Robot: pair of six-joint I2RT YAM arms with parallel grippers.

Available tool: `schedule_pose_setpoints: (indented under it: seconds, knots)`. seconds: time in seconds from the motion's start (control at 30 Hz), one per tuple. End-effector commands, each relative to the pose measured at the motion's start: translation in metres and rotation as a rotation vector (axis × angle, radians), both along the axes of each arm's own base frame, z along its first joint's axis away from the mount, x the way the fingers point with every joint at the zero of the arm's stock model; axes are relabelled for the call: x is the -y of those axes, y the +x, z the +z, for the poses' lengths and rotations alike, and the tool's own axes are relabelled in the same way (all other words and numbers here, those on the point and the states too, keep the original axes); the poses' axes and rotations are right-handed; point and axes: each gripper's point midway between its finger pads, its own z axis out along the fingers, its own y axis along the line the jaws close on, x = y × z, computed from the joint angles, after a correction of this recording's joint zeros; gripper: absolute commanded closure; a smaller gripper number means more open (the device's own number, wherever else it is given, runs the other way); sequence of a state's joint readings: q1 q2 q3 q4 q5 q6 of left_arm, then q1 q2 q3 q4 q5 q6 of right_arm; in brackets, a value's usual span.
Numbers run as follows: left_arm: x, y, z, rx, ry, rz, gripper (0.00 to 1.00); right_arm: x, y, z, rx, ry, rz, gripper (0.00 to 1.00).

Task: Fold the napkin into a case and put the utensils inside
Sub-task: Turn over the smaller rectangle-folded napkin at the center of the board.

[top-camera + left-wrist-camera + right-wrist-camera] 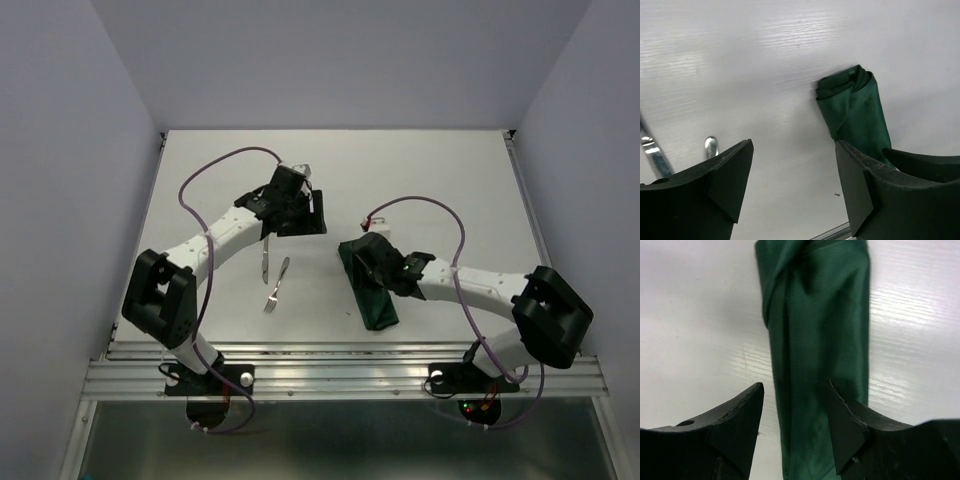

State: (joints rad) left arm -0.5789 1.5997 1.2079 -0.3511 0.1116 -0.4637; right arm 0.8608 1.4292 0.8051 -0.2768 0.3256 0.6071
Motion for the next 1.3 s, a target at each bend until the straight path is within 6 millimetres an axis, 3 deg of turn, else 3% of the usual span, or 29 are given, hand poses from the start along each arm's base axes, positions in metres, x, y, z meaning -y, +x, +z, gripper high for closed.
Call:
schedule_pose_setpoints:
  seconds: [0.0,0.17,0.4,0.67,0.87,1.1,1.27]
  knots:
    - [-0.031,-0.005,0.001,0.008,0.043,0.06,0.22,-0.01,0.01,0.01,0.066,-0.096,0.014,0.41]
    - [-0.054,-0.003,0.0,0.009,0.041,0.121,0.23,-0.024,0.017,0.001,0.06,-0.158,0.044,0.41]
    - [-0.06,-0.005,-0.008,-0.007,0.051,0.135,0.24,-0.039,0.026,-0.008,0.044,-0.171,0.063,0.45]
    - [-0.064,-0.003,-0.008,0.001,0.061,0.142,0.24,-0.028,0.019,-0.033,-0.009,-0.231,0.042,0.51]
    - [-0.064,-0.004,-0.011,-0.005,0.06,0.143,0.25,-0.023,0.018,-0.041,-0.019,-0.245,0.017,0.6]
    - [-0.067,-0.005,-0.011,-0.004,0.068,0.154,0.25,-0.028,0.018,-0.045,-0.027,-0.237,0.028,0.85]
    - [-0.072,-0.004,-0.012,-0.008,0.075,0.168,0.25,-0.041,0.015,-0.036,-0.03,-0.166,0.065,0.97]
